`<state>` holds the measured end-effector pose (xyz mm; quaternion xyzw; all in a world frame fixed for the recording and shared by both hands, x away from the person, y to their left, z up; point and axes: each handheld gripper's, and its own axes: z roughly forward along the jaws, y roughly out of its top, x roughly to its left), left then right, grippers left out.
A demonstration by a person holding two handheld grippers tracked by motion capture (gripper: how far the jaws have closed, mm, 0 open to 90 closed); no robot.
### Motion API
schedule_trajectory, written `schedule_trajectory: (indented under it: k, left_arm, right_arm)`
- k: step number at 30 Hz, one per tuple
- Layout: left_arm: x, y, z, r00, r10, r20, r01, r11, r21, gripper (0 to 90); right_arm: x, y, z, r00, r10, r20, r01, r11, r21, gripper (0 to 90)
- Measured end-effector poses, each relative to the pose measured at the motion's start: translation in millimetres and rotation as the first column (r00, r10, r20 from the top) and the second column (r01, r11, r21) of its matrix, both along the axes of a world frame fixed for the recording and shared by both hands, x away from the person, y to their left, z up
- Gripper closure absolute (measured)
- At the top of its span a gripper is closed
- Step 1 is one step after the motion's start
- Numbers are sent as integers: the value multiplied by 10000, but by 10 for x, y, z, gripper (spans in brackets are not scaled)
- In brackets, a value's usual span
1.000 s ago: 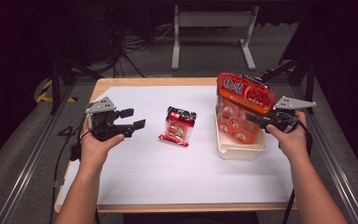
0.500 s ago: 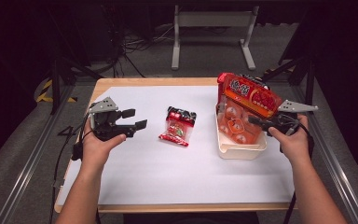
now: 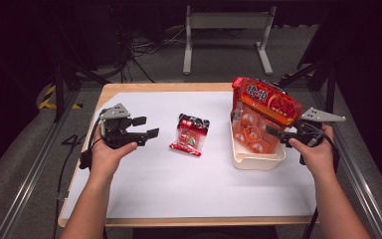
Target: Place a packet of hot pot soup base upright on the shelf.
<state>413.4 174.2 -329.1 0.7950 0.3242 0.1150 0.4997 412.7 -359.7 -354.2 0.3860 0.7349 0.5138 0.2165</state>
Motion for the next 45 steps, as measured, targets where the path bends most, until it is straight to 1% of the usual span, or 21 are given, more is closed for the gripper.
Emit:
schedule_trajectory:
  k: [1, 4, 5, 7, 8, 9, 11, 15, 16, 18, 20, 23, 24, 27, 28, 33, 36, 37, 40, 42, 45]
  left_arm:
    - [0, -15, -16, 9998, 31, 174, -34, 9998, 207, 349]
    - [1, -22, -33, 9994, 76, 327, -85, 9996, 255, 371]
    - [2, -23, -43, 9994, 93, 325, -99, 9998, 170, 382]
    - [26, -27, -73, 9996, 143, 251, -149, 9996, 223, 392]
    - [30, -35, -86, 9997, 160, 173, -162, 9998, 123, 393]
    - [45, -33, -98, 9997, 159, 198, -163, 9997, 189, 392]
    - [58, -39, -123, 9998, 205, 41, -206, 9996, 186, 393]
    - [83, -29, -154, 9997, 261, 6, -261, 9994, 206, 393]
    - [85, -27, -164, 9996, 257, -82, -256, 9996, 138, 393]
    - [88, -18, -188, 9995, 275, -171, -276, 9996, -24, 395]
    - [99, -13, -196, 9995, 220, -222, -219, 9998, 26, 397]
    - [99, -11, -193, 9996, 251, -144, -250, 9997, 65, 398]
    - [99, -11, -193, 9996, 251, -144, -250, 9997, 65, 401]
    - [104, -13, -195, 9997, 234, -104, -233, 9997, 49, 406]
    - [103, -22, -200, 9995, 260, -175, -260, 9997, 14, 406]
    - [132, -41, -221, 9991, 348, -228, -344, 9992, 215, 403]
    - [142, -69, -234, 9989, 350, -303, -340, 9989, 323, 400]
    - [140, -79, -245, 9988, 421, -266, -413, 9987, 299, 399]
    - [151, -88, -270, 9975, 554, -444, -547, 9984, 167, 373]
    - [144, -94, -308, 9976, 653, -215, -659, 9974, -280, 370]
    - [167, -114, -331, 9972, 710, -251, -719, 9968, -356, 336]
  right_arm:
    - [-32, -36, 8, 9999, -138, 62, 138, 9999, -56, 309]
    - [-74, -76, 21, 9995, -288, 157, 290, 9995, -149, 297]
    - [-99, -91, 30, 9992, -350, 212, 354, 9992, -201, 292]
    - [-144, -124, 46, 9986, -404, 350, 413, 9989, -240, 289]
    - [-204, -161, 63, 9983, -429, 398, 434, 9990, -126, 288]
    - [-224, -172, 67, 9982, -450, 405, 455, 9989, -103, 288]
    - [-274, -199, 82, 9982, -451, 405, 460, 9987, -220, 288]
    - [-353, -224, 117, 9977, -403, 537, 428, 9980, -457, 288]
    - [-384, -223, 130, 9976, -386, 576, 417, 9976, -547, 288]
    - [-437, -212, 153, 9975, -310, 639, 359, 9963, -781, 290]
    - [-481, -200, 166, 9977, -196, 642, 256, 9953, -932, 299]
    - [-578, -171, 174, 9969, -25, 785, 139, 9894, -1448, 313]
    - [-578, -171, 174, 9969, -25, 785, 139, 9894, -1448, 313]
    - [-671, -150, 155, 9963, 160, 840, -45, 9907, -1361, 319]
    - [-706, -133, 143, 9959, 264, 861, -146, 9908, -1344, 316]
    - [-799, -66, 110, 9935, 617, 955, -494, 9907, -1264, 285]
    - [-835, -36, 111, 9921, 694, 1047, -543, 9886, -1406, 263]
    - [-843, -29, 112, 9917, 725, 1061, -571, 9883, -1418, 254]
    - [-864, -3, 96, 9920, 807, 967, -661, 9870, -1463, 238]
    - [-880, 14, 76, 9921, 845, 923, -695, 9854, -1557, 231]
    - [-904, 40, 47, 9916, 941, 888, -778, 9820, -1721, 227]
